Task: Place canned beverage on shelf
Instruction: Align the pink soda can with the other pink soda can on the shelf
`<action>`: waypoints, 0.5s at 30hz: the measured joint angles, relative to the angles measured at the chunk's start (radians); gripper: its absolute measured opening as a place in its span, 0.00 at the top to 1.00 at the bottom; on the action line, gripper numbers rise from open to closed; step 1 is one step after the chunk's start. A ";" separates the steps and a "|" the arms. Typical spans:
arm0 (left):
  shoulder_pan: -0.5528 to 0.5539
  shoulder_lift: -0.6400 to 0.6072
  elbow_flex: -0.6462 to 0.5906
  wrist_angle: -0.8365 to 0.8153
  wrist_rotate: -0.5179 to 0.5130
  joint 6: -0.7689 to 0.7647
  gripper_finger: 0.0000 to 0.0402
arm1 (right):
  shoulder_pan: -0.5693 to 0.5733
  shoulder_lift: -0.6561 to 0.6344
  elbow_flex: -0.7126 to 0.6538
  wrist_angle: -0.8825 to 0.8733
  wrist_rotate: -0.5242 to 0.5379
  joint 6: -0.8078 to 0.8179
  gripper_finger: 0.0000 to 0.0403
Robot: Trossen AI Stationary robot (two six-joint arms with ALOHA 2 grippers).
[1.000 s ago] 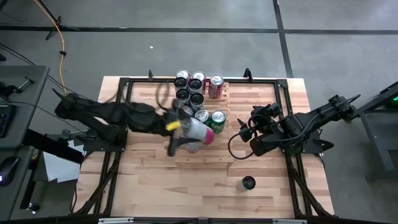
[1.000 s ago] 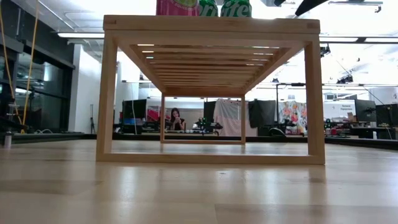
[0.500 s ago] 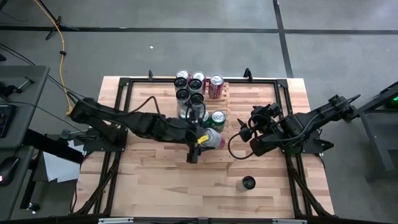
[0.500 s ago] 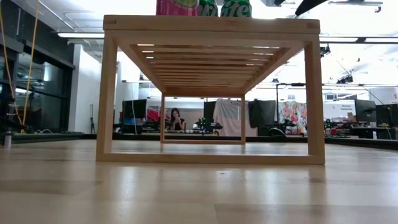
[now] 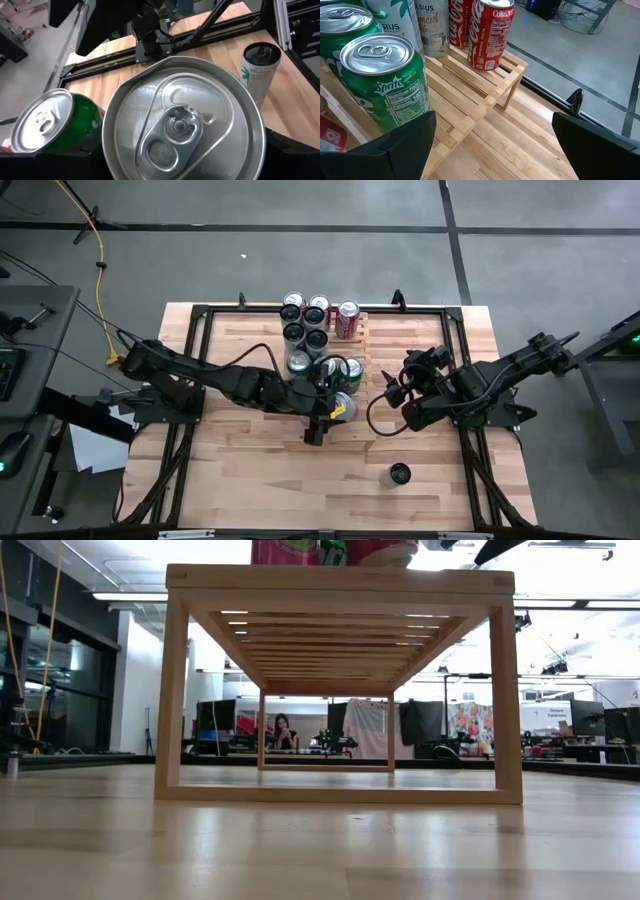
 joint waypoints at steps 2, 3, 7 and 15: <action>0.001 0.003 0.000 -0.005 -0.001 0.000 0.30 | 0.000 0.000 0.000 0.001 0.000 0.000 0.04; 0.001 0.002 0.000 -0.009 -0.001 0.000 0.30 | 0.000 0.000 0.000 0.001 0.000 0.000 0.04; 0.005 0.001 0.001 -0.022 -0.003 0.000 0.30 | 0.000 0.000 0.000 0.002 0.000 0.000 0.04; 0.006 0.001 0.002 -0.042 -0.003 0.000 0.28 | 0.000 0.000 0.000 0.006 0.000 0.000 0.04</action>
